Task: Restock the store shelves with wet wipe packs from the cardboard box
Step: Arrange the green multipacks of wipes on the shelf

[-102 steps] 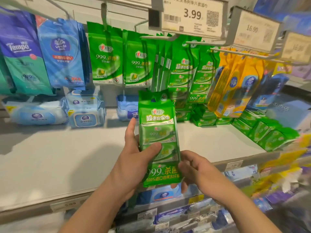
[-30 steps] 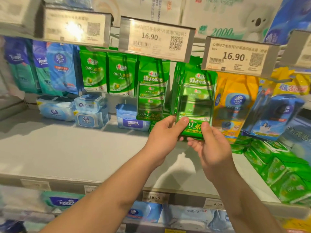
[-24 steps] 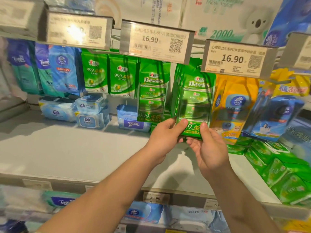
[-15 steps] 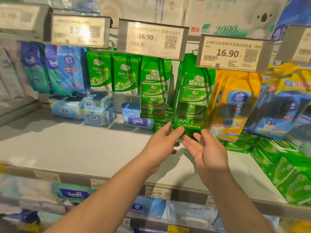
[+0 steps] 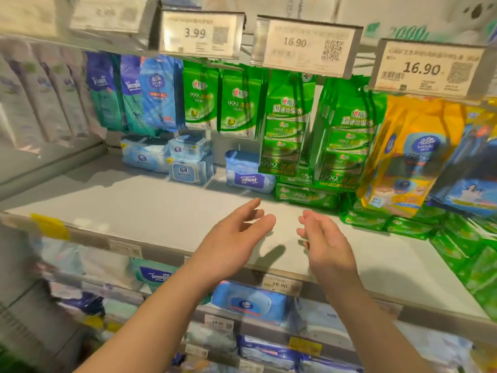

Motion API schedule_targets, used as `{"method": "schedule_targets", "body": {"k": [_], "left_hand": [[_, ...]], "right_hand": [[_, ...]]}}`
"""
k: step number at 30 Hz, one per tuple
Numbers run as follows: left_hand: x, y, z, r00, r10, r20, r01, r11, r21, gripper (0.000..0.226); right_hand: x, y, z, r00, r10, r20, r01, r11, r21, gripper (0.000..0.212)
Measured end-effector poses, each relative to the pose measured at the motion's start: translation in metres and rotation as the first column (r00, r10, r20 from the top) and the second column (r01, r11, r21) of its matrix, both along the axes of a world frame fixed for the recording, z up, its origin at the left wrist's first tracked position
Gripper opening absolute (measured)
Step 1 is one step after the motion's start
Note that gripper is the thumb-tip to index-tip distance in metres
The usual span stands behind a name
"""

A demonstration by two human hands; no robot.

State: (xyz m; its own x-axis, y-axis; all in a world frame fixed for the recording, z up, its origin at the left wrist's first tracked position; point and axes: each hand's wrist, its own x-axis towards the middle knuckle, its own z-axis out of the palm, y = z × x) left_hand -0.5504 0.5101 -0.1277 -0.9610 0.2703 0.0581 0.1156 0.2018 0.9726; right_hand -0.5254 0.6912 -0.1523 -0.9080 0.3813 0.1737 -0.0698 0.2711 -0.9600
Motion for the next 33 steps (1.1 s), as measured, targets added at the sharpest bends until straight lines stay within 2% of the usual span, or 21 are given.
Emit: {"method": "schedule_targets", "body": {"k": [3,7,11,14,17,20,23,27,29,31,33], "left_hand": [[0.010,-0.045,-0.002,0.997,0.036,-0.069,-0.039,0.999,-0.036,0.091],[0.031,-0.124,-0.012,0.983,0.123,-0.138,-0.139,0.984,-0.110,0.092],[0.063,-0.217,-0.031,0.956,0.248,-0.157,-0.280,0.930,-0.236,0.096],[0.096,-0.289,-0.046,0.913,0.360,-0.191,-0.406,0.843,-0.352,0.100],[0.134,-0.359,-0.060,0.854,0.476,-0.210,-0.517,0.734,-0.441,0.100],[0.176,-0.421,-0.071,0.794,0.578,-0.186,-0.579,0.629,-0.519,0.102],[0.215,-0.470,-0.084,0.725,0.671,-0.159,-0.618,0.531,-0.580,0.100],[0.259,-0.520,-0.100,0.652,0.751,-0.101,-0.633,0.466,-0.618,0.088],[0.277,-0.539,-0.105,0.610,0.790,-0.058,-0.649,0.456,-0.609,0.083],[0.291,-0.556,-0.113,0.559,0.829,-0.017,-0.679,0.446,-0.583,0.086],[0.300,-0.571,-0.121,0.507,0.862,0.018,-0.706,0.427,-0.565,0.099]], "right_hand": [[0.001,-0.032,0.002,0.998,0.036,0.053,-0.043,0.987,0.155,0.041],[0.003,-0.098,0.000,0.989,0.132,0.063,-0.145,0.944,0.296,0.037],[0.009,-0.180,0.001,0.948,0.296,0.116,-0.315,0.825,0.468,0.039],[0.019,-0.251,0.001,0.886,0.430,0.176,-0.452,0.712,0.537,0.044],[0.036,-0.322,-0.005,0.811,0.532,0.242,-0.566,0.610,0.555,0.049],[0.056,-0.391,-0.014,0.725,0.620,0.300,-0.665,0.516,0.540,0.064],[0.070,-0.455,-0.032,0.650,0.693,0.313,-0.718,0.424,0.551,0.051],[0.087,-0.528,-0.056,0.532,0.756,0.382,-0.812,0.326,0.485,0.052],[0.094,-0.558,-0.065,0.456,0.797,0.397,-0.845,0.248,0.473,0.065],[0.099,-0.583,-0.070,0.402,0.817,0.413,-0.858,0.178,0.483,0.078],[0.101,-0.605,-0.073,0.363,0.829,0.425,-0.871,0.139,0.472,0.078]]}}
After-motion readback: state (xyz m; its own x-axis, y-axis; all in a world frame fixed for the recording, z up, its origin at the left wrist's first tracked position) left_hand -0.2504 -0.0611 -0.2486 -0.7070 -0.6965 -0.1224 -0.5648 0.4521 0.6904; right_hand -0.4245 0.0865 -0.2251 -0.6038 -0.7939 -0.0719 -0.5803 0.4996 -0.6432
